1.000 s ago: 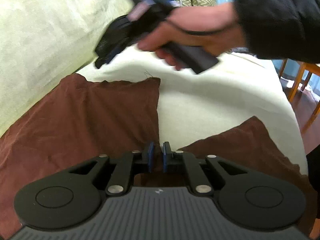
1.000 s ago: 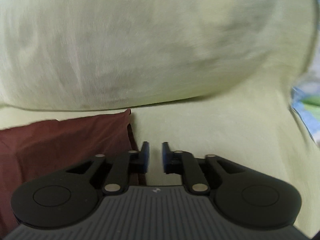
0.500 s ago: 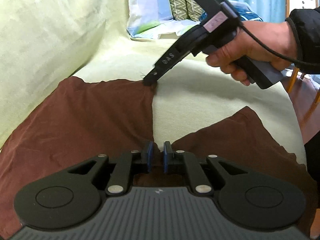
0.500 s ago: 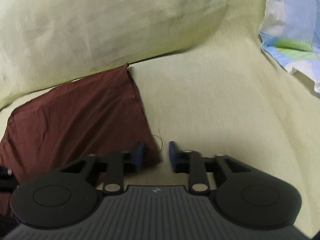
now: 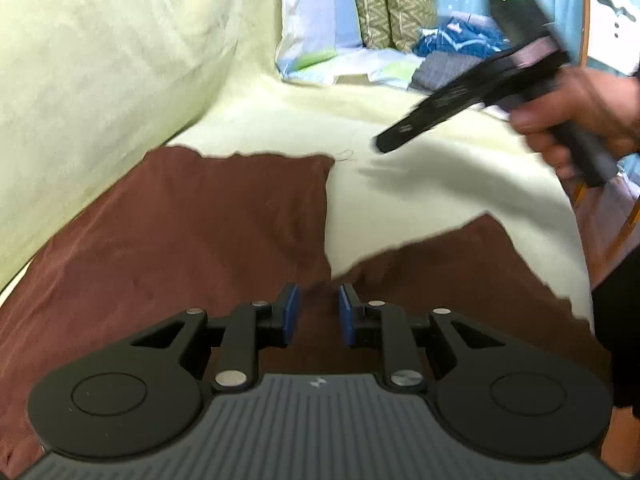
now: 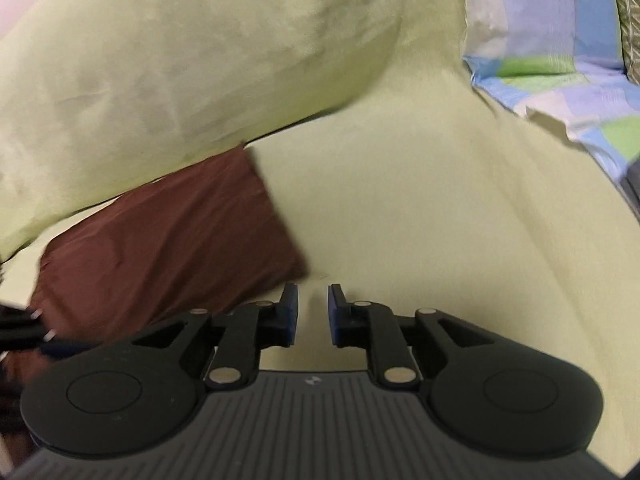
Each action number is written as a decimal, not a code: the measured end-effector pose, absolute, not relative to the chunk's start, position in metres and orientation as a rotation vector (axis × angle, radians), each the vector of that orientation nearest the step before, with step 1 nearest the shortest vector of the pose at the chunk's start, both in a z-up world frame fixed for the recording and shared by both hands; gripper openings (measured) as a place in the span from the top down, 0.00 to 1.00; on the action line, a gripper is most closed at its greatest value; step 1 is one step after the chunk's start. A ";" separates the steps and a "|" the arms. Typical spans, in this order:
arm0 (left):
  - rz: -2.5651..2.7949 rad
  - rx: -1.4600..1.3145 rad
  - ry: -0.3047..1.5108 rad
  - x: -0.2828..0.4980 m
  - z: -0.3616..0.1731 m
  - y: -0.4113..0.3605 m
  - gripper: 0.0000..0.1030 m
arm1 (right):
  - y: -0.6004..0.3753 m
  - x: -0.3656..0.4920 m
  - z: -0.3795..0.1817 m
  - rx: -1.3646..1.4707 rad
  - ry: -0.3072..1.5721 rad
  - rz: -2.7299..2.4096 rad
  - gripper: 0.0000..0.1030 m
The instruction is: Fold clothes
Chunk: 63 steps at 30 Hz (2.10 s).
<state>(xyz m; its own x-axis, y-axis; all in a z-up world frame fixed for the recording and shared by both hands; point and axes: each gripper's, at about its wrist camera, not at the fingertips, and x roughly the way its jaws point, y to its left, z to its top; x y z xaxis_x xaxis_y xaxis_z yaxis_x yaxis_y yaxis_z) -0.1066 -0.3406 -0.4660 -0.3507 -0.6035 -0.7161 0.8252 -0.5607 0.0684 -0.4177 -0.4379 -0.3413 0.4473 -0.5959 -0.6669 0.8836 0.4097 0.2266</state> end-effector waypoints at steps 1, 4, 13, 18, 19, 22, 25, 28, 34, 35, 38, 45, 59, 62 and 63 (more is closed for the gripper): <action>-2.000 0.897 0.379 -0.107 -0.468 -0.340 0.74 | -0.431 -0.422 -0.340 0.620 0.538 -0.988 0.82; -1.996 0.899 0.369 -0.109 -0.467 -0.338 0.74 | -0.394 -0.444 -0.342 0.690 0.537 -0.995 0.79; -1.940 0.904 0.380 -0.126 -0.473 -0.363 0.74 | -0.347 -0.465 -0.356 0.716 0.586 -0.952 0.77; -1.930 0.908 0.390 -0.125 -0.476 -0.365 0.70 | -0.355 -0.452 -0.358 0.759 0.635 -0.838 0.77; -1.929 0.908 0.394 -0.125 -0.476 -0.366 0.69 | -0.357 -0.448 -0.360 0.772 0.650 -0.823 0.76; -1.930 0.912 0.395 -0.127 -0.476 -0.370 0.69 | -0.359 -0.446 -0.361 0.814 0.625 -0.802 0.76; -1.935 0.914 0.393 -0.128 -0.477 -0.374 0.68 | -0.356 -0.449 -0.361 0.871 0.587 -0.823 0.89; -1.936 0.894 0.419 -0.126 -0.478 -0.379 0.67 | -0.353 -0.457 -0.360 0.902 0.531 -0.855 0.99; -1.941 0.846 0.430 -0.117 -0.469 -0.373 0.67 | -0.347 -0.469 -0.357 0.918 0.481 -0.943 1.00; -1.941 0.843 0.428 -0.115 -0.468 -0.370 0.67 | -0.346 -0.469 -0.356 0.914 0.481 -0.946 1.00; -1.938 0.855 0.437 -0.112 -0.468 -0.365 0.67 | -0.344 -0.471 -0.357 0.927 0.493 -0.959 1.00; -1.918 0.868 0.451 -0.122 -0.479 -0.382 0.67 | -0.343 -0.483 -0.363 0.998 0.487 -0.998 0.99; -1.859 0.841 0.402 -0.084 -0.449 -0.321 0.66 | -0.298 -0.478 -0.337 0.884 0.439 -1.073 0.80; -1.832 0.862 0.428 -0.073 -0.450 -0.284 0.66 | -0.289 -0.468 -0.334 0.894 0.459 -1.038 0.76; -1.825 0.868 0.438 -0.071 -0.450 -0.274 0.66 | -0.284 -0.464 -0.333 0.896 0.470 -1.023 0.76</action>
